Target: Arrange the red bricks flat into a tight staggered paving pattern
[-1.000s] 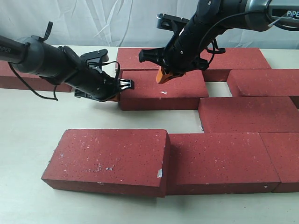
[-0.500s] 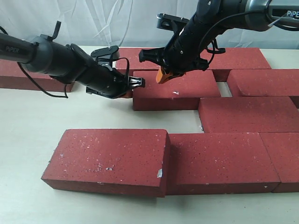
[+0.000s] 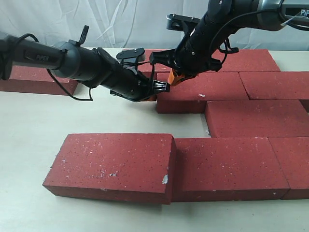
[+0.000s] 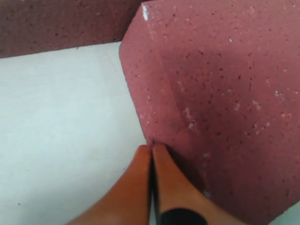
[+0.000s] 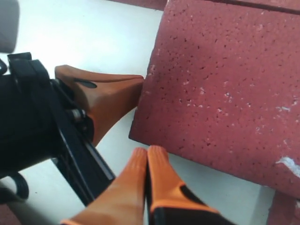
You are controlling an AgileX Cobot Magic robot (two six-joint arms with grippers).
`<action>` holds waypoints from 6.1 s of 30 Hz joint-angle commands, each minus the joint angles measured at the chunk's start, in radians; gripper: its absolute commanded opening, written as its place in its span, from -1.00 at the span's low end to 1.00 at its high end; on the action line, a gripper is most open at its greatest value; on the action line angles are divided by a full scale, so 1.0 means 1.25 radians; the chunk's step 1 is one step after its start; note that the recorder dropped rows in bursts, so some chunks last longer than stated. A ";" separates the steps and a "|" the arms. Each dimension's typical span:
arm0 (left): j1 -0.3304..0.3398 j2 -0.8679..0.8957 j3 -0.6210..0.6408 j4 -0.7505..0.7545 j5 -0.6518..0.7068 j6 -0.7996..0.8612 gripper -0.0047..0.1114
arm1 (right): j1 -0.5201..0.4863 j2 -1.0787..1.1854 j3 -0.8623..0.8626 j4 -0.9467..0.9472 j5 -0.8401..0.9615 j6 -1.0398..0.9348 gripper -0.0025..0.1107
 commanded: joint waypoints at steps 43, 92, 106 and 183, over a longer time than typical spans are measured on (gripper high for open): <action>0.250 -0.361 0.185 0.438 0.278 -0.289 -0.92 | 0.007 -0.027 0.089 0.024 0.118 -0.027 -0.97; 0.390 -0.539 0.539 0.464 0.327 -0.176 -0.92 | 0.261 -0.298 0.451 -0.151 0.088 -0.069 -0.97; 0.392 -0.481 0.539 0.547 0.261 -0.162 -0.92 | 0.295 -0.175 0.318 -0.078 -0.053 -0.067 -0.97; 0.441 -0.405 0.513 0.255 0.223 0.029 -0.92 | 0.424 -0.057 0.258 -0.264 -0.174 0.084 -0.97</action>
